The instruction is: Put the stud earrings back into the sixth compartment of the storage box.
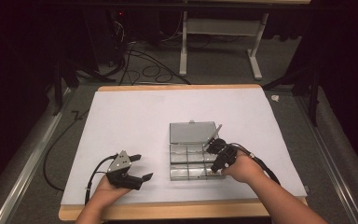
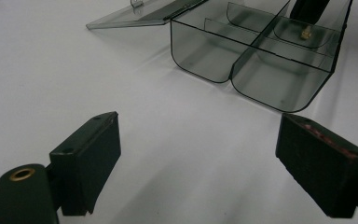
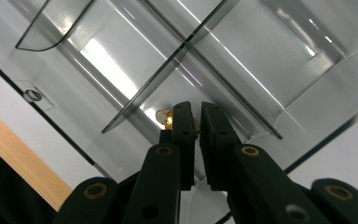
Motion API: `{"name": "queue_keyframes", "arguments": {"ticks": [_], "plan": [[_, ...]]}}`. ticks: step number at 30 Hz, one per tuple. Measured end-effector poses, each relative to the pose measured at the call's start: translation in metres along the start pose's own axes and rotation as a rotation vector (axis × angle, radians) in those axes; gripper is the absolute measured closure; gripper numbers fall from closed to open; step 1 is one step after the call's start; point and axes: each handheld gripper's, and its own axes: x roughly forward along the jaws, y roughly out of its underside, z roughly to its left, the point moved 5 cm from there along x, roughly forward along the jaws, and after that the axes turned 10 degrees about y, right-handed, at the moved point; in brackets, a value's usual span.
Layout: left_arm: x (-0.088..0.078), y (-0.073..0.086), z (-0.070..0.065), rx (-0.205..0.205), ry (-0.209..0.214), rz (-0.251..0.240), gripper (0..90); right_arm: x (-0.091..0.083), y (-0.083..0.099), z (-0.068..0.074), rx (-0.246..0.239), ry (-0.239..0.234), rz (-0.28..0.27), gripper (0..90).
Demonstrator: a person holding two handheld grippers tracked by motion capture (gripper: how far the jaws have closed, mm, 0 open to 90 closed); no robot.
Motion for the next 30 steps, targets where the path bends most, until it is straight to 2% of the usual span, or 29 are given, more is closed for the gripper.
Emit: {"name": "queue_keyframes", "arguments": {"ticks": [7, 9, 10, 11, 15, 17, 18, 22, 23, 24, 30], "plan": [[0.000, 0.000, 0.000, 0.000, 0.001, 0.000, 14.6, -0.001, -0.001, 0.000, 0.007, -0.004, -0.012, 80.9], [0.000, 0.000, 0.000, 0.000, 0.000, 0.001, 14.7, -0.006, -0.002, 0.000, 0.024, -0.002, -0.018, 80.4], [0.000, 0.000, 0.000, 0.001, -0.001, -0.001, 14.6, -0.007, -0.002, -0.002, -0.003, 0.001, -0.034, 80.1], [0.000, 0.000, 0.000, 0.002, -0.002, -0.001, 14.7, -0.010, -0.003, -0.002, -0.004, 0.002, -0.040, 80.0], [0.000, 0.000, 0.000, 0.000, -0.003, -0.001, 14.6, -0.024, -0.002, -0.002, 0.031, -0.005, -0.064, 79.1], [0.000, 0.000, 0.000, 0.001, -0.005, -0.001, 14.7, -0.030, -0.002, -0.006, 0.014, 0.007, -0.084, 79.1], [0.000, 0.000, 0.000, 0.001, -0.006, -0.002, 14.7, -0.034, -0.001, -0.007, 0.033, 0.008, -0.087, 79.1], [0.000, 0.000, 0.000, 0.001, -0.007, -0.002, 14.6, -0.045, 0.005, -0.017, 0.038, 0.026, -0.107, 79.1], [0.000, 0.000, 0.000, 0.001, -0.007, -0.002, 14.6, -0.048, 0.008, -0.017, 0.074, 0.030, -0.092, 79.1], [0.000, 0.000, 0.000, 0.001, -0.006, -0.002, 14.6, -0.049, 0.010, -0.022, 0.060, 0.037, -0.108, 78.9], [0.000, 0.000, 0.000, 0.002, -0.009, -0.005, 14.7, -0.051, 0.025, -0.040, 0.104, 0.059, -0.113, 78.8]]}}
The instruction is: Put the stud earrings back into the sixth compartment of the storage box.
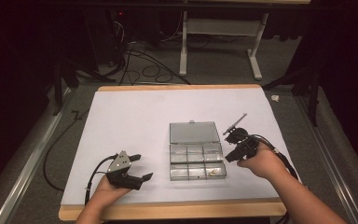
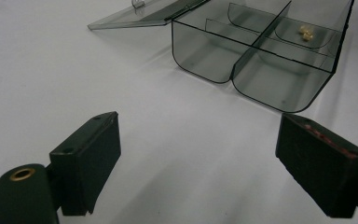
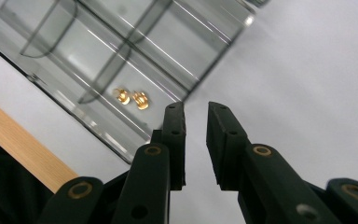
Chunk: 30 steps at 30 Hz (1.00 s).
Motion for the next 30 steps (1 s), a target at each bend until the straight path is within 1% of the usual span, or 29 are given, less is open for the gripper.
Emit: {"name": "queue_keyframes", "arguments": {"ticks": [5, 8, 11, 12, 14, 15, 18, 21, 24, 27, 28, 30], "plan": [[0.000, 0.000, 0.000, -0.003, 0.002, 0.000, 14.7, 0.000, 0.009, -0.009, 0.018, 0.005, 0.006, 78.6], [-0.001, 0.000, 0.000, -0.008, 0.001, -0.008, 14.7, 0.000, 0.014, -0.014, 0.026, 0.011, -0.001, 78.2], [-0.001, 0.000, 0.000, -0.006, 0.000, -0.008, 14.7, 0.000, 0.019, -0.017, 0.049, 0.013, 0.004, 77.3], [-0.001, 0.000, 0.000, -0.006, 0.000, -0.009, 14.7, 0.000, 0.020, -0.019, 0.042, 0.013, -0.001, 77.3], [-0.001, 0.000, 0.000, -0.005, 0.000, -0.008, 14.7, 0.002, 0.023, -0.022, 0.049, 0.013, 0.002, 77.0], [-0.001, 0.000, 0.000, -0.005, 0.000, -0.008, 14.7, 0.002, 0.024, -0.023, 0.047, 0.013, 0.000, 76.6], [-0.001, 0.000, 0.000, -0.005, 0.003, -0.012, 14.7, 0.006, 0.027, -0.027, 0.075, 0.017, -0.002, 73.5], [-0.002, 0.000, 0.001, -0.009, 0.005, -0.016, 14.8, 0.010, 0.031, -0.031, 0.085, 0.028, -0.008, 69.9], [-0.002, 0.000, 0.001, -0.013, 0.001, -0.023, 14.7, 0.015, 0.034, -0.036, 0.119, 0.021, -0.037, 66.8], [-0.004, 0.000, 0.002, -0.029, 0.004, -0.040, 14.7, 0.020, 0.038, -0.038, 0.139, 0.031, -0.071, 65.0], [-0.004, 0.000, 0.002, -0.030, 0.004, -0.040, 14.7, 0.022, 0.040, -0.040, 0.158, 0.023, -0.112, 63.3], [-0.004, 0.000, 0.002, -0.026, 0.002, -0.036, 14.7, 0.025, 0.041, -0.040, 0.177, 0.009, -0.167, 61.5]]}}
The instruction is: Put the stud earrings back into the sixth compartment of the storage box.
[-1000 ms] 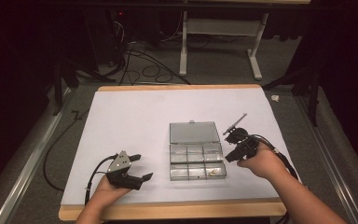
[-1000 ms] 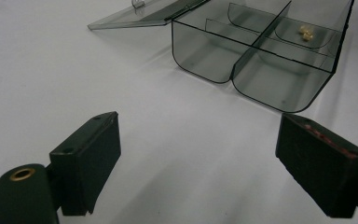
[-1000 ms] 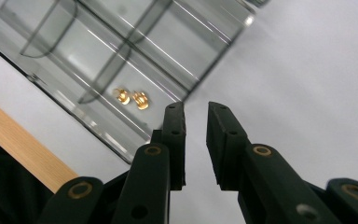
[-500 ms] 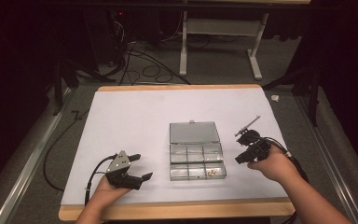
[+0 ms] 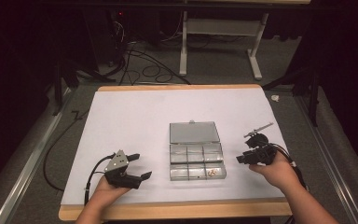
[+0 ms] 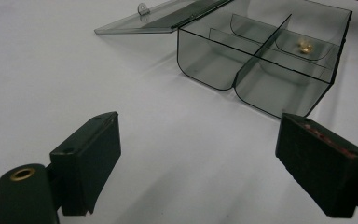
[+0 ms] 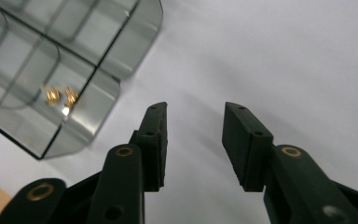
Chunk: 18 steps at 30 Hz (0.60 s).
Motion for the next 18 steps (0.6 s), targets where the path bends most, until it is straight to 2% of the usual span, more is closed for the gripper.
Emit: {"name": "queue_keyframes", "arguments": {"ticks": [2, 5, 6, 7, 9, 11, 13, 14, 15, 16, 17, 18], "plan": [[0.000, 0.000, 0.000, 0.002, -0.005, -0.001, 14.7, 0.004, 0.005, -0.001, 0.024, -0.007, -0.058, 61.1], [-0.001, 0.000, 0.000, 0.006, -0.011, -0.005, 14.7, 0.010, 0.014, -0.001, 0.055, 0.009, -0.142, 59.0], [-0.001, 0.000, 0.000, 0.005, -0.011, -0.007, 14.7, 0.012, 0.019, 0.000, 0.063, 0.007, -0.194, 58.1], [-0.001, 0.000, -0.001, 0.005, -0.013, -0.010, 14.8, 0.012, 0.022, 0.000, 0.079, 0.006, -0.221, 57.0], [-0.001, 0.000, -0.001, 0.003, -0.017, -0.017, 14.7, 0.012, 0.029, 0.001, 0.100, 0.024, -0.316, 54.8], [-0.002, 0.000, 0.000, -0.001, -0.021, -0.023, 14.8, 0.011, 0.038, 0.003, 0.120, 0.050, -0.396, 52.3], [-0.004, 0.000, 0.001, -0.015, -0.025, -0.037, 14.8, 0.010, 0.051, 0.004, 0.145, 0.102, -0.486, 52.3], [-0.004, 0.000, 0.002, -0.029, -0.023, -0.045, 14.8, 0.009, 0.060, 0.005, 0.131, 0.142, -0.547, 54.7], [-0.004, -0.001, 0.003, -0.041, -0.022, -0.053, 14.8, 0.007, 0.061, 0.006, 0.133, 0.134, -0.544, 49.0], [-0.005, -0.001, 0.003, -0.047, -0.022, -0.057, 14.8, 0.006, 0.061, 0.005, 0.129, 0.128, -0.545, 47.0], [-0.004, -0.001, 0.004, -0.046, -0.025, -0.056, 14.9, 0.008, 0.062, 0.003, 0.118, 0.161, -0.564, 47.5], [-0.004, -0.001, 0.003, -0.044, -0.025, -0.053, 14.9, 0.011, 0.063, 0.003, 0.130, 0.156, -0.560, 46.5]]}}
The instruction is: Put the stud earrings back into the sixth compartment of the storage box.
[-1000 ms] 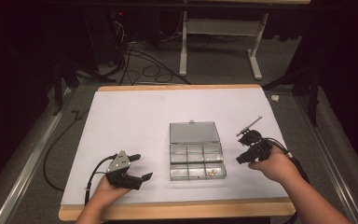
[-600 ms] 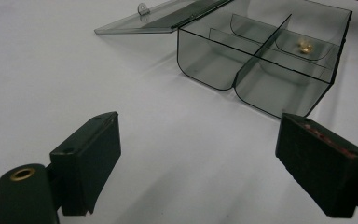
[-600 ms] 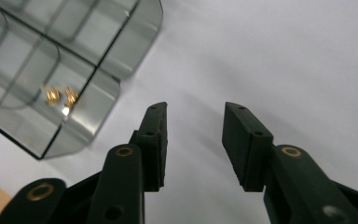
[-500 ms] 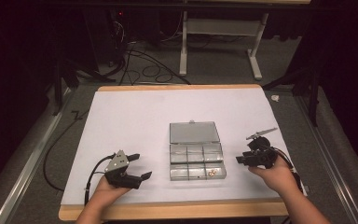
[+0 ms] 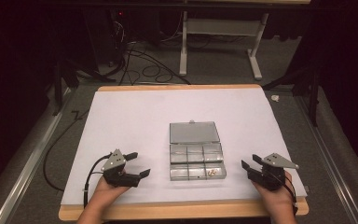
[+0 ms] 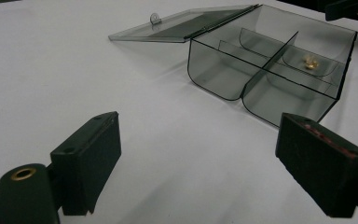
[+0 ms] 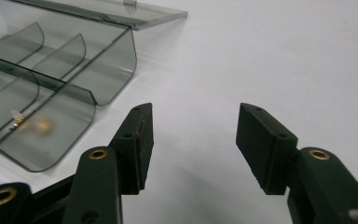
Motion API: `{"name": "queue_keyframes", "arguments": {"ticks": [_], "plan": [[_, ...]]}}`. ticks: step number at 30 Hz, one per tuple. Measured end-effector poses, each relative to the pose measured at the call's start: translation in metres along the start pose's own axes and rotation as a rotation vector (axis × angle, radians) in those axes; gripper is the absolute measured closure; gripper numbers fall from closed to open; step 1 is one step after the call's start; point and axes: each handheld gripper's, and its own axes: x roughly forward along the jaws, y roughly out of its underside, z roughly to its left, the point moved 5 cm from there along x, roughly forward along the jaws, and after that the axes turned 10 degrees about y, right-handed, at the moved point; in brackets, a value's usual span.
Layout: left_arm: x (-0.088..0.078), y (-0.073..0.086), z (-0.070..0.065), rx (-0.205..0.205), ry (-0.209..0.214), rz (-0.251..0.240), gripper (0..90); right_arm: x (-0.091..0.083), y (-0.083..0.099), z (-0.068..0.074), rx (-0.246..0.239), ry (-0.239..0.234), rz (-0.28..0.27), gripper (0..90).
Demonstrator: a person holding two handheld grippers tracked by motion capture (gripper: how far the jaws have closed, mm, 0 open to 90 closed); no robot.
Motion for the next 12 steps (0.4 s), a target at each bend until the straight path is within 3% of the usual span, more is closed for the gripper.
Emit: {"name": "queue_keyframes", "arguments": {"ticks": [2, 6, 12], "plan": [[0.001, 0.000, 0.000, 0.001, -0.004, 0.013, 14.9, 0.007, 0.001, -0.001, 0.030, -0.019, 0.034, 43.7], [0.001, 0.000, 0.000, 0.004, -0.021, 0.008, 15.1, 0.013, -0.004, -0.002, 0.003, -0.018, 0.022, 42.6], [0.000, 0.000, -0.001, 0.008, -0.015, 0.004, 15.1, 0.013, -0.006, -0.007, 0.033, -0.014, 0.029, 37.6]]}}
